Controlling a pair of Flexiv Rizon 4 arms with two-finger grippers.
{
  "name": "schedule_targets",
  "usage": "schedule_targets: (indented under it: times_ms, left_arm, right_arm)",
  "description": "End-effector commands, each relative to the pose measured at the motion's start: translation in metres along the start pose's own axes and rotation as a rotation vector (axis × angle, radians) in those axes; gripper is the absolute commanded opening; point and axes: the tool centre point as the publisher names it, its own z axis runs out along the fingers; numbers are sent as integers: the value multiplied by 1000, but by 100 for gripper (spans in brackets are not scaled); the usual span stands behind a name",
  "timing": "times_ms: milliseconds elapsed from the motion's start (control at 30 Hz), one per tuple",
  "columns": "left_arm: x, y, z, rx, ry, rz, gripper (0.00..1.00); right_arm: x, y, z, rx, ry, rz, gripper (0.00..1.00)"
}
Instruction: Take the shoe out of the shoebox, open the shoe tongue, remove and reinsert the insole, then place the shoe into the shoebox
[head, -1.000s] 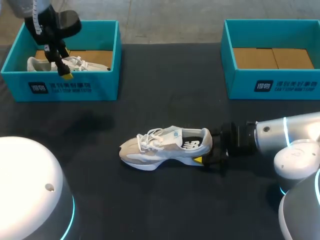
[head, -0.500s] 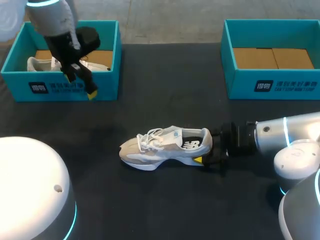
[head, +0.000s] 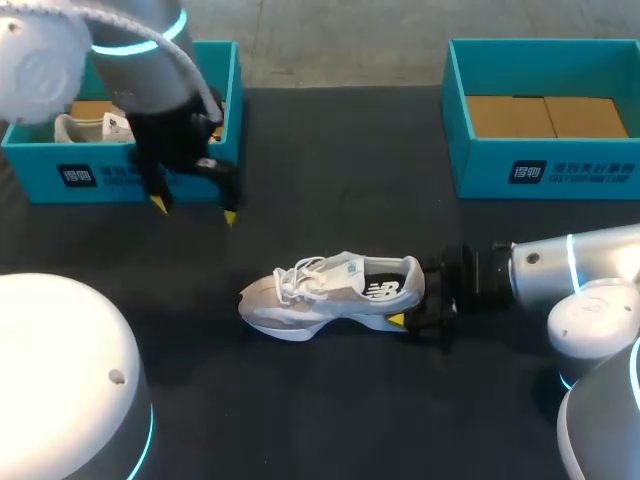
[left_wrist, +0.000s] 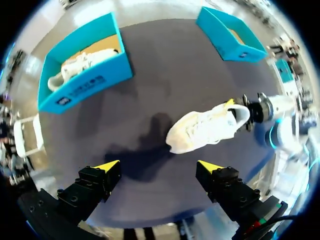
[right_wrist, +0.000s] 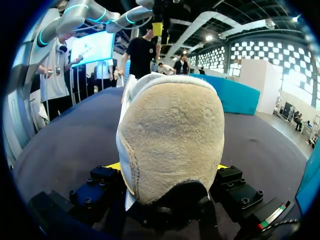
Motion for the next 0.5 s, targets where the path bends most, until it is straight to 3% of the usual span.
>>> schedule_targets:
  times_ms: [33, 100, 500]
  left_arm:
    - [20, 4, 17, -20, 19, -65, 100]
    - [26, 7, 19, -42, 62, -8, 100]
    - [26, 7, 19, -42, 62, -8, 100]
  right_arm:
    - [1, 1, 2, 6, -2, 0, 0]
    - [1, 1, 2, 6, -2, 0, 0]
    - [1, 1, 2, 6, -2, 0, 0]
